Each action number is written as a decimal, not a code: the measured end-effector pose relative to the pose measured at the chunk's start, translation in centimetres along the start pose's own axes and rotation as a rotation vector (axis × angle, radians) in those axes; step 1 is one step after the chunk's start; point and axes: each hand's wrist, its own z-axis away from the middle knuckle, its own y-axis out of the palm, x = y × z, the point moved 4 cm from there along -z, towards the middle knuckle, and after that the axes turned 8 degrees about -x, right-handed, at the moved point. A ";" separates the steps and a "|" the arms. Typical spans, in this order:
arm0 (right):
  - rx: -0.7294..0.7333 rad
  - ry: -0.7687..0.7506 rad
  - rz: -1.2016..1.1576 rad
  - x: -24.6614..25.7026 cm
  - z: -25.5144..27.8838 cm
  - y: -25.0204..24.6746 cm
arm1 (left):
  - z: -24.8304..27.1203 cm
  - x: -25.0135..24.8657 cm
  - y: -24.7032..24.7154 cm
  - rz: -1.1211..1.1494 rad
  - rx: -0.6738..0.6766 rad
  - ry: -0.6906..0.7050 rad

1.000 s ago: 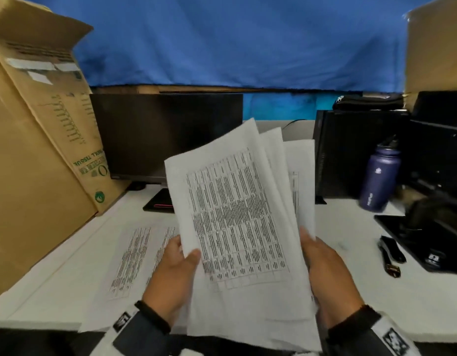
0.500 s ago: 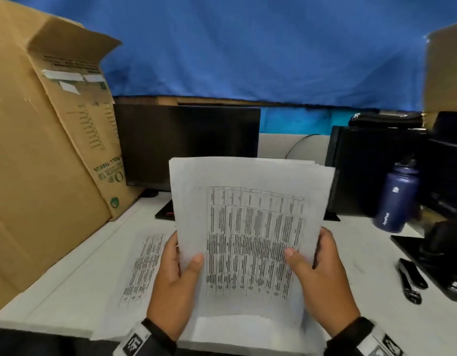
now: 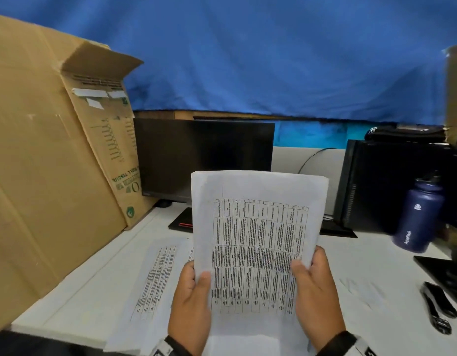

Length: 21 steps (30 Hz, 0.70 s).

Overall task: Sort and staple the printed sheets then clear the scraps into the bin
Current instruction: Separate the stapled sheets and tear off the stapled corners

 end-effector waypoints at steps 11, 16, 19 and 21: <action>0.109 0.177 0.120 -2.7 -0.2 -1.7 | -0.2 0.1 -0.1 0.071 0.124 -0.104; -0.094 0.165 0.066 -0.9 -1.7 -7.3 | -1.5 -3.8 1.1 -0.263 0.310 0.294; -0.245 0.225 0.094 -1.6 -2.4 -12.3 | -4.3 -3.7 3.3 -0.679 0.423 0.478; -0.329 0.276 0.128 -2.7 -2.2 -15.2 | -6.7 -1.7 5.1 -0.963 0.522 0.458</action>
